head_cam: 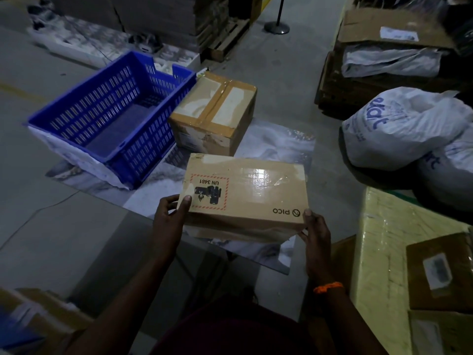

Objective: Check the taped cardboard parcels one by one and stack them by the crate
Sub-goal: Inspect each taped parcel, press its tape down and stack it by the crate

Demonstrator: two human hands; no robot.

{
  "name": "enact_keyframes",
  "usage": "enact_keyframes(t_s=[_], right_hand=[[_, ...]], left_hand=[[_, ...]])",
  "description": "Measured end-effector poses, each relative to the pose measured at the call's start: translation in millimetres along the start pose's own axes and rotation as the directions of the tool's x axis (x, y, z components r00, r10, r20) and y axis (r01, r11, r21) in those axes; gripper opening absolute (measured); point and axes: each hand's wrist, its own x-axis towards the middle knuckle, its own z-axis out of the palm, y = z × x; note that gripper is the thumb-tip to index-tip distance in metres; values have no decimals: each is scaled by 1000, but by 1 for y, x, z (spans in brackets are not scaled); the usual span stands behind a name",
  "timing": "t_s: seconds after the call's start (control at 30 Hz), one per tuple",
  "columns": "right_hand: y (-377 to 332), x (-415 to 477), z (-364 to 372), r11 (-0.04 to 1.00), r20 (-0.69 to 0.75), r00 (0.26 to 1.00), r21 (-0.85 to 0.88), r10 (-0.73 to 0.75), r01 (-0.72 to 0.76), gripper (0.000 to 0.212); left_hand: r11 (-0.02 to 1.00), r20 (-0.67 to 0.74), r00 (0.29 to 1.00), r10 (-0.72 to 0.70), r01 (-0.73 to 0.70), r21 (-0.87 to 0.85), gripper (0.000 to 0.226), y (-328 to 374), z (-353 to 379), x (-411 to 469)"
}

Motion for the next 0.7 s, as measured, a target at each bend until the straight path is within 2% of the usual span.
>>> enact_keyframes(t_s=[0.13,0.17,0.23,0.3,0.37,0.43,0.5,0.57,0.63,0.7], right_hand=[[-5,-4,1,999,4,1000,33,1,-2,54],[-7,-4,1,1000,9,1000,19,-6,5,53],[-18,-5,1,998,-13,998,-27,-63,63,28],[-34,1,-1,990,-54,988,-26,-142,141,25],[-50,10,-5,971,-32,972,-49,-234,232,25],[-61,20,-8,938,51,948,-137,-315,319,23],[-66,25,-4,919,102,937,-187,-334,348,22],[-70,23,6,944,71,966,-206,-249,258,40],[-61,22,15,979,46,999,-202,22,-12,80],[-46,20,17,941,76,953,-202,292,-272,116]], left_hand=[[1000,23,1000,6,-6,-22,46,-1,0,1],[999,37,999,1,1,-37,45,-1,1,1],[996,72,997,-29,35,-84,39,0,4,2],[984,86,993,-83,95,-149,27,1,8,3],[972,97,987,-126,142,-186,24,2,9,5],[975,95,990,-106,123,-187,29,2,6,9],[994,20,1000,-23,25,-105,38,4,-2,16],[994,-49,993,107,-106,30,42,8,-11,22],[947,-40,962,269,-257,193,36,11,-22,28],[836,48,902,429,-416,356,31,12,-34,31]])
